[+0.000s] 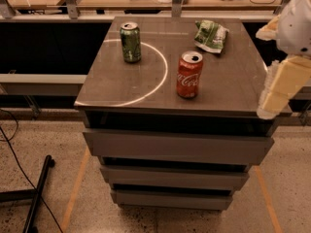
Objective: Knock green can over
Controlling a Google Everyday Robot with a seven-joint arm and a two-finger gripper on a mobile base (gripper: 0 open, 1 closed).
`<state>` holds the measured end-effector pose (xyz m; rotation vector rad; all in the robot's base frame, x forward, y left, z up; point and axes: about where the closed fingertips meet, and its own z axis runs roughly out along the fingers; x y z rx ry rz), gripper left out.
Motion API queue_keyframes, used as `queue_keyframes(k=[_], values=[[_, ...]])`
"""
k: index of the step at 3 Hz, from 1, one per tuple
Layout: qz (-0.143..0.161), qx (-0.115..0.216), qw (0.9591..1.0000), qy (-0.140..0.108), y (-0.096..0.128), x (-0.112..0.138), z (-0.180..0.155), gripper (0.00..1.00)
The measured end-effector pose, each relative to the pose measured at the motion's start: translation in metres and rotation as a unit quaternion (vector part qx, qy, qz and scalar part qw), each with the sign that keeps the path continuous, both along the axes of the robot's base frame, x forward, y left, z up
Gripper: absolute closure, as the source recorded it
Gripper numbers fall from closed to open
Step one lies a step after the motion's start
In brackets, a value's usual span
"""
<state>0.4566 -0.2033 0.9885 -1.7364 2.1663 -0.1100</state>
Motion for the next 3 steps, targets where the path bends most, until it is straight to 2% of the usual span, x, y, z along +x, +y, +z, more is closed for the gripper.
queue_keyframes(k=[1, 2, 3], values=[[0.055, 0.04, 0.9973, -0.028, 0.051, 0.083, 0.028, 0.0], [0.082, 0.066, 0.9931, -0.052, 0.084, 0.123, 0.051, 0.0], [0.116, 0.108, 0.9842, -0.079, 0.138, 0.166, 0.066, 0.0]])
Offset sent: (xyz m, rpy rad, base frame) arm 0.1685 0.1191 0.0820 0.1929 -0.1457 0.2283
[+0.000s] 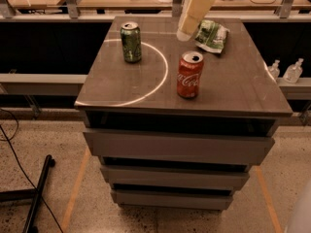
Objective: Knock green can over
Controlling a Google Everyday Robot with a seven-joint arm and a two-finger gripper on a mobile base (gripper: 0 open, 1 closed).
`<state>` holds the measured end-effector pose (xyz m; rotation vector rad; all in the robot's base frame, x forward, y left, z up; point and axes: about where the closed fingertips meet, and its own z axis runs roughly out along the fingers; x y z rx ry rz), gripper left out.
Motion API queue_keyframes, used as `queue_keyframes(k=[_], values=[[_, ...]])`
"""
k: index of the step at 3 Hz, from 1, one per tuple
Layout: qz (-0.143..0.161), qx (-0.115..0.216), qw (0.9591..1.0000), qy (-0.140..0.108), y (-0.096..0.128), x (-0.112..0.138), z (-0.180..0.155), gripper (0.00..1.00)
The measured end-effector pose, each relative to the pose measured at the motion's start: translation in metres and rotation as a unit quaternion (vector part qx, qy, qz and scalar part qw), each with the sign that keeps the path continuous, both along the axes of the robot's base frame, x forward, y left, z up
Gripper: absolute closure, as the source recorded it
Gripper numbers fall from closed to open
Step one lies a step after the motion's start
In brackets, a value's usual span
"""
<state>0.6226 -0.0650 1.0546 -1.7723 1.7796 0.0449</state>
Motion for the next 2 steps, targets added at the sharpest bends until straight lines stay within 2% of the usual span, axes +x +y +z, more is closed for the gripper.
queue_keyframes(k=[1, 2], values=[[0.0, 0.0, 1.0, 0.0, 0.0, 0.0, 0.0, 0.0], [0.004, 0.017, 0.9998, -0.013, 0.007, 0.013, -0.004, 0.0]])
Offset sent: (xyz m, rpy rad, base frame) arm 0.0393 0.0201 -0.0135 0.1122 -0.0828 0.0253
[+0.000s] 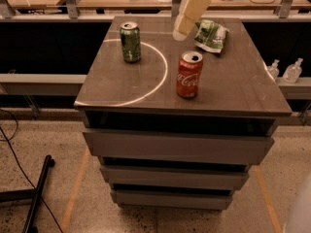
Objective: Knock green can over
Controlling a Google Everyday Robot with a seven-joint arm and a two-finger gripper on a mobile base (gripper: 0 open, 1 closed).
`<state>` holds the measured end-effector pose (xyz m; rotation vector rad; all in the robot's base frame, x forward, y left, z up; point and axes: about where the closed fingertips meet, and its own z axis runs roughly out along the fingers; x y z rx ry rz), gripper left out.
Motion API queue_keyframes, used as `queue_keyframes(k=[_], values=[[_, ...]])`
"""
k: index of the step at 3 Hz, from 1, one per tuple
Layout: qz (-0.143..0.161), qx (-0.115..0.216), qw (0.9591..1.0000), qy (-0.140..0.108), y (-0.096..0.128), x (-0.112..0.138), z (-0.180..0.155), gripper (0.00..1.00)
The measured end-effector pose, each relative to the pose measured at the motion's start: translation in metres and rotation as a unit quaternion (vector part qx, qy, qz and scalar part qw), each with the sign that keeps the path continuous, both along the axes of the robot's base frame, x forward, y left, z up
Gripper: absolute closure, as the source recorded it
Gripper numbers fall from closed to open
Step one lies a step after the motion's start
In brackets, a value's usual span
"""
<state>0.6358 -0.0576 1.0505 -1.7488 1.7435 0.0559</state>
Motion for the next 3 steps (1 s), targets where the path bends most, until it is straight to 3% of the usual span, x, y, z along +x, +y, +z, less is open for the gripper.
queue_keyframes(k=[1, 2, 3], values=[[0.009, 0.068, 0.9972, -0.03, 0.018, 0.039, -0.008, 0.0], [0.022, 0.134, 0.9903, -0.031, 0.038, 0.074, -0.021, 0.0], [0.037, 0.193, 0.9803, -0.02, 0.067, 0.105, -0.04, 0.0]])
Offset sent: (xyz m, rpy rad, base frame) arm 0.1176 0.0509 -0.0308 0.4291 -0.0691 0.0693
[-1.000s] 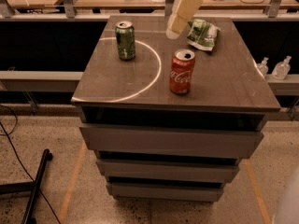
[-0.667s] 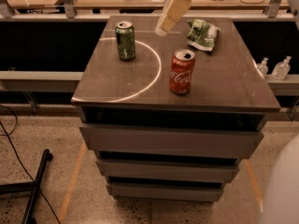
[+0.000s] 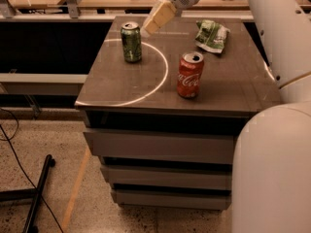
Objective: Knock green can over
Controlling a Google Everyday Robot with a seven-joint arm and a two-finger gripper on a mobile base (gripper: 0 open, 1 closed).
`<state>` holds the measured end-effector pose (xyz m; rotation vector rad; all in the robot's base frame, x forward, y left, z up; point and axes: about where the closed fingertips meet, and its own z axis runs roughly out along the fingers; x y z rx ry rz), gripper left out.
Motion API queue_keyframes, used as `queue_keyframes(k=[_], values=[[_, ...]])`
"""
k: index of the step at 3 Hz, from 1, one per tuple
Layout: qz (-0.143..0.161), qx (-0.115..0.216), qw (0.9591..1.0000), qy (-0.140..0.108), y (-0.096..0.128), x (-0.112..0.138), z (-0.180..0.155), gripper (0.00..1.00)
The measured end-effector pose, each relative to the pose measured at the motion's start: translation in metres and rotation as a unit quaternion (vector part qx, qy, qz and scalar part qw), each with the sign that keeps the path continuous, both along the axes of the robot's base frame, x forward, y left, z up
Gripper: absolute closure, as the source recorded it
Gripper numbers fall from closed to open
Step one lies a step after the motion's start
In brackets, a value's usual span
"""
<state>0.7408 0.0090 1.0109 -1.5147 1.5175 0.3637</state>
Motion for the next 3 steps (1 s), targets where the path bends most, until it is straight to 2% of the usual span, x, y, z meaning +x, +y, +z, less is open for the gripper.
queue_keyframes(k=[1, 2, 3], values=[[0.009, 0.046, 0.9987, 0.022, 0.024, 0.021, -0.023, 0.0], [0.011, 0.089, 0.9942, 0.06, 0.045, 0.039, -0.059, 0.0], [0.012, 0.116, 0.9893, 0.088, 0.056, 0.047, -0.084, 0.0]])
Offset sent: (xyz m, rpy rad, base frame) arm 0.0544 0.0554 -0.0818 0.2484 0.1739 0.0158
